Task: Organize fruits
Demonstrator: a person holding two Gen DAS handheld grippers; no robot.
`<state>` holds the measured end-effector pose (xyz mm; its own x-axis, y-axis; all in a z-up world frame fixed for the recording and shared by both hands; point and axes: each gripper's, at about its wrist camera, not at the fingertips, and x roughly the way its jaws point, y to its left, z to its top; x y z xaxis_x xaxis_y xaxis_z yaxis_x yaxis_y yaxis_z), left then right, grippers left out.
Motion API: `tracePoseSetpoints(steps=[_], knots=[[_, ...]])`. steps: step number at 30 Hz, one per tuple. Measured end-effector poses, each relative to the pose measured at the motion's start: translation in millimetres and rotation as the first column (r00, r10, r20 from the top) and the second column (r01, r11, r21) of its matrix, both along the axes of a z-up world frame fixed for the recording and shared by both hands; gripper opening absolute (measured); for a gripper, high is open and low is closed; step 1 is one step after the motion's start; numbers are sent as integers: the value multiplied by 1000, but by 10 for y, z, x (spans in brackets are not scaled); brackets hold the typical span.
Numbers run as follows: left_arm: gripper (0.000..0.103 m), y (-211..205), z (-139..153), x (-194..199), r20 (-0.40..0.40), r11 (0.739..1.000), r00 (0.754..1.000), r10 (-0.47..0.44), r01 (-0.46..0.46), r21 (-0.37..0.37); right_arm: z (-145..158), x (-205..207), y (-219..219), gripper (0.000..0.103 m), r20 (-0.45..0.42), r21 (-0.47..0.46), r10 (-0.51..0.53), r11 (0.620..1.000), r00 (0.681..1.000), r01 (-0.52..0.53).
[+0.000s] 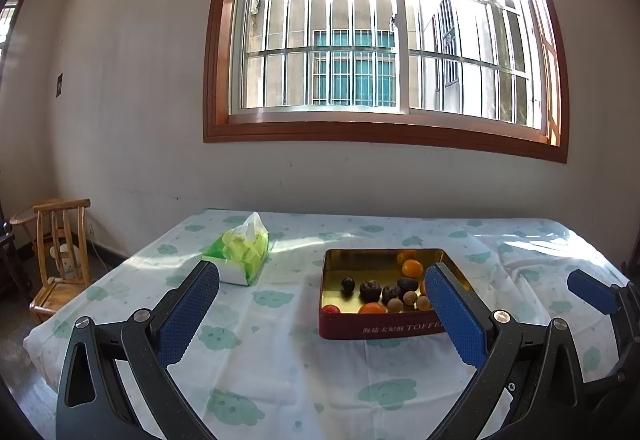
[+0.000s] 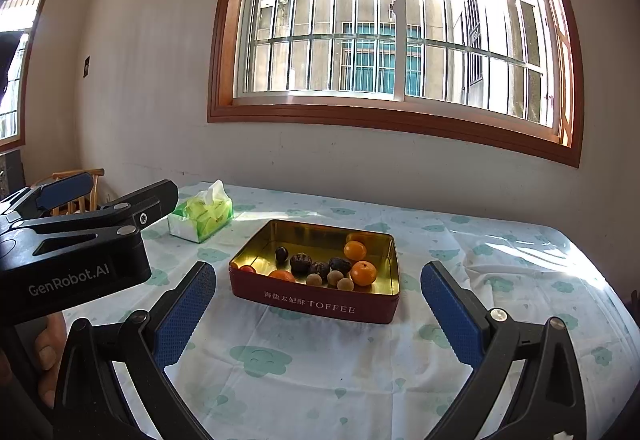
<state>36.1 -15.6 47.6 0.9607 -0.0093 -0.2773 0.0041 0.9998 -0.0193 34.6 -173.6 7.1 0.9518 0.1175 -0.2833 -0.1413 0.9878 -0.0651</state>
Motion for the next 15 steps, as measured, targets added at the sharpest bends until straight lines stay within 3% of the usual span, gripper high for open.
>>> tracePoseSetpoints(steps=[15], knots=[[102, -2, 19, -16, 1, 1000, 1000, 2, -2, 1, 12, -27, -6, 102, -1, 2, 1, 1000, 1000, -1]])
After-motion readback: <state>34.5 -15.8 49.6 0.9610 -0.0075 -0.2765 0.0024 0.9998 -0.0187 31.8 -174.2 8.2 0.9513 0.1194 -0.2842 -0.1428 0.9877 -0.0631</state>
